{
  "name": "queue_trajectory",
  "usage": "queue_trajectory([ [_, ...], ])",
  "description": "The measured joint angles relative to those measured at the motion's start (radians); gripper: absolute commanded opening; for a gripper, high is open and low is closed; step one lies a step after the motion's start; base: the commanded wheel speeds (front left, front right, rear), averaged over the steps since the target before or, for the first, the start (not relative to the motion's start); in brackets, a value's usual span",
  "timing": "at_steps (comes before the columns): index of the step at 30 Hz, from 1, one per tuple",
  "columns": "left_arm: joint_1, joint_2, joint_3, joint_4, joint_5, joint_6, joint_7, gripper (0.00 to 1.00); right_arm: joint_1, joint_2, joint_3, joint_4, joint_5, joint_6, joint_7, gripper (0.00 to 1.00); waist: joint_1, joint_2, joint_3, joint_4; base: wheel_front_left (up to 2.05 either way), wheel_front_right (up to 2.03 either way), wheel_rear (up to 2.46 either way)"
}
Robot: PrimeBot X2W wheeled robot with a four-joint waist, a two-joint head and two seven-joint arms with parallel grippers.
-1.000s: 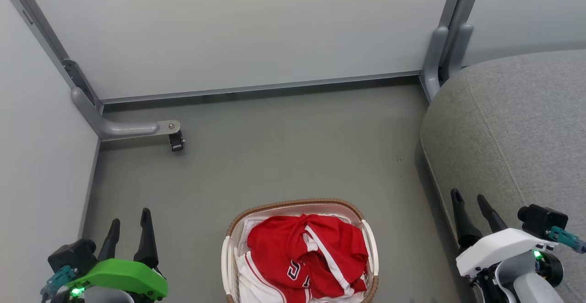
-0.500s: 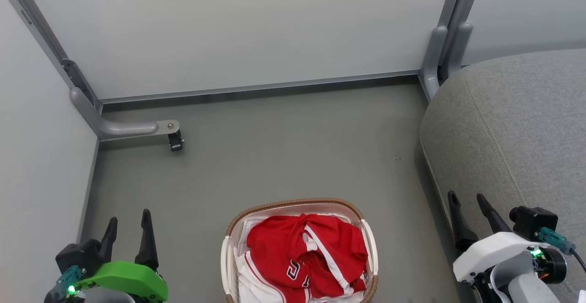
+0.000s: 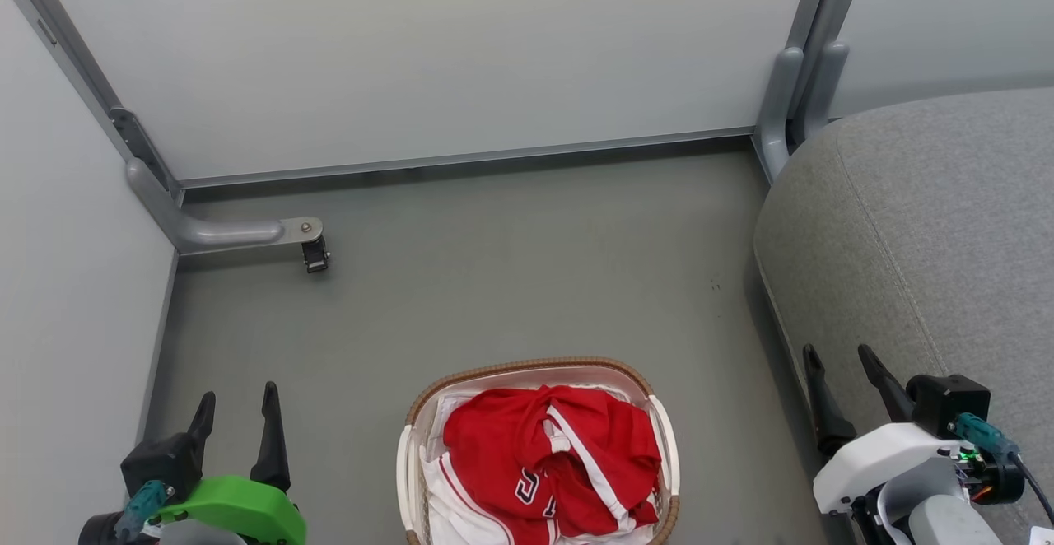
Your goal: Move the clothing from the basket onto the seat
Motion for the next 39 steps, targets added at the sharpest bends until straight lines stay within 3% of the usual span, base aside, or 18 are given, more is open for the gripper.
queue_trajectory([
  [23,0.005,-0.015,0.007,0.012,0.089,-0.001,-0.04,1.0,0.0,0.012,-0.033,0.046,-0.16,0.0,-0.044,1.0,0.0,0.0,0.004,0.004,0.0,0.0,0.0],
  [39,0.002,-0.016,-0.028,0.012,0.081,-0.001,-0.046,1.0,-0.016,0.01,-0.023,0.028,-0.156,0.001,-0.044,1.0,0.0,0.0,0.051,-0.008,0.0,0.0,0.0],
])
